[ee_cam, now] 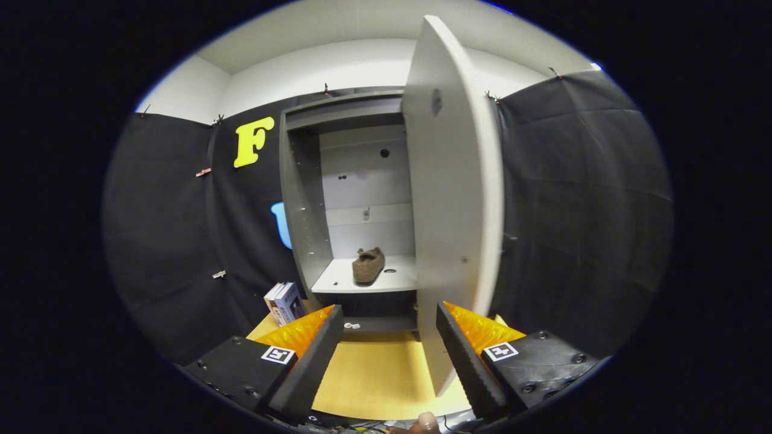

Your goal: Open the shoe cabinet door, grab the shoes and put them into the shoe cabinet, then close the shoe cabinet door.

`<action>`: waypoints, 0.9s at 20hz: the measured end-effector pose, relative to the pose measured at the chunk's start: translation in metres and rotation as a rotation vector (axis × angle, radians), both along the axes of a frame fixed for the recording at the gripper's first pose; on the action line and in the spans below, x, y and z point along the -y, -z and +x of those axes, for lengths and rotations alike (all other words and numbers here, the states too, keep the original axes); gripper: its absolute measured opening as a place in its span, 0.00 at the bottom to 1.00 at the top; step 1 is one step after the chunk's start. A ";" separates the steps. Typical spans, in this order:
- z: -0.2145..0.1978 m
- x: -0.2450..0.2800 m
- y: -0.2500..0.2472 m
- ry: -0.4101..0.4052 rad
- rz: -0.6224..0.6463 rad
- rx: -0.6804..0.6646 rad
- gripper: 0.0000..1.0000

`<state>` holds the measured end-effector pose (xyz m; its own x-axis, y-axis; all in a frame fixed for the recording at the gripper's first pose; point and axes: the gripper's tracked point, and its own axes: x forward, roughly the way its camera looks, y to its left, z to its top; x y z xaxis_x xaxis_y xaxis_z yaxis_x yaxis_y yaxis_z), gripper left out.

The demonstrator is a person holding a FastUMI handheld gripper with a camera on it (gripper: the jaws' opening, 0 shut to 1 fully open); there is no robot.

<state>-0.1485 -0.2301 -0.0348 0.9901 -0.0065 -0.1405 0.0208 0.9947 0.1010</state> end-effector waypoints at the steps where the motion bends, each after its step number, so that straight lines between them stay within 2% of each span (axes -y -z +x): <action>1: -0.007 0.017 -0.004 0.028 0.001 0.016 0.97; 8: -0.026 0.114 0.002 0.200 0.017 0.032 0.98; 13: 0.000 0.161 0.008 0.237 0.020 0.036 0.98; 18: 0.042 0.179 0.010 0.218 0.025 0.032 0.99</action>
